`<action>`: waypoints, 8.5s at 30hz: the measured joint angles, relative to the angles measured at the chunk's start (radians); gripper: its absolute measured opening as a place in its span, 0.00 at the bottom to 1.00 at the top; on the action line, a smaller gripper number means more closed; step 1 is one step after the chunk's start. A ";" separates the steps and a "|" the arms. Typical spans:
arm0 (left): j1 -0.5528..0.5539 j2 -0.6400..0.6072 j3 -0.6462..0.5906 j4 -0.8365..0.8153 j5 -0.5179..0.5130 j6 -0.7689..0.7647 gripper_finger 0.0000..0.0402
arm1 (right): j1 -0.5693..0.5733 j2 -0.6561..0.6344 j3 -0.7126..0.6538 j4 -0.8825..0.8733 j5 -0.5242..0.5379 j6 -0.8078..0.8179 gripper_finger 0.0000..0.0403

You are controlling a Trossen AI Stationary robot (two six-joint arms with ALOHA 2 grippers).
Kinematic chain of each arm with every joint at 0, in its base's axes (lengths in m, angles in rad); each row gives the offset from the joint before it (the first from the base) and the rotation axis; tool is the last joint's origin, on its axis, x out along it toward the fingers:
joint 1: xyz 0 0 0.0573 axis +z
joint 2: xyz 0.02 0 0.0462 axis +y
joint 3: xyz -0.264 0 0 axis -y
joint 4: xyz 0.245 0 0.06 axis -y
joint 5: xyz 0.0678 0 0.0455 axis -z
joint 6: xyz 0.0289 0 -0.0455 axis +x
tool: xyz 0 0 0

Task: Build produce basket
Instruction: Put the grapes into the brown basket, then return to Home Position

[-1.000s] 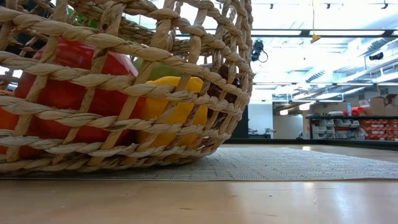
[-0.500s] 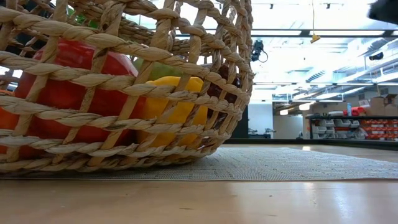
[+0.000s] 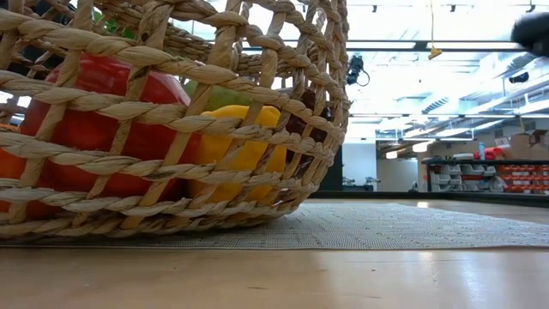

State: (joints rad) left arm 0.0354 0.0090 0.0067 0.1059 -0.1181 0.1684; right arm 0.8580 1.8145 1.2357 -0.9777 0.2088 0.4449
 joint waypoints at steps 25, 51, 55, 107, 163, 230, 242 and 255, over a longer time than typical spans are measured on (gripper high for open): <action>0.000 0.000 0.000 0.000 0.000 0.000 0.40 | -0.038 0.000 -0.150 0.124 0.007 -0.018 0.51; 0.000 0.000 0.000 0.000 0.000 0.000 0.40 | -0.038 -0.393 -0.150 0.092 0.328 0.024 0.36; 0.000 0.000 0.000 0.000 0.000 0.000 0.40 | -0.038 -0.518 -0.150 0.160 0.443 0.010 0.36; 0.000 0.000 0.000 0.000 0.000 0.000 0.40 | -0.163 -0.541 -0.149 0.840 0.746 -0.803 0.35; 0.000 0.000 0.000 0.000 0.000 0.000 0.40 | -0.239 -0.672 -0.510 1.170 0.325 -0.621 0.70; 0.000 0.000 0.000 0.000 0.000 0.000 0.40 | -0.234 -1.545 -1.229 1.368 0.078 -0.516 0.57; 0.000 0.000 0.000 0.000 0.000 0.000 0.40 | -0.234 -1.545 -1.229 1.368 0.078 -0.516 0.57; 0.000 0.000 0.000 0.000 0.000 0.000 0.40 | -0.234 -1.545 -1.229 1.369 0.078 -0.516 0.57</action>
State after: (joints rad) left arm 0.0357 0.0093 0.0071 0.1059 -0.1184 0.1680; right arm 0.6243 0.2699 0.0063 0.3908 0.2863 -0.0715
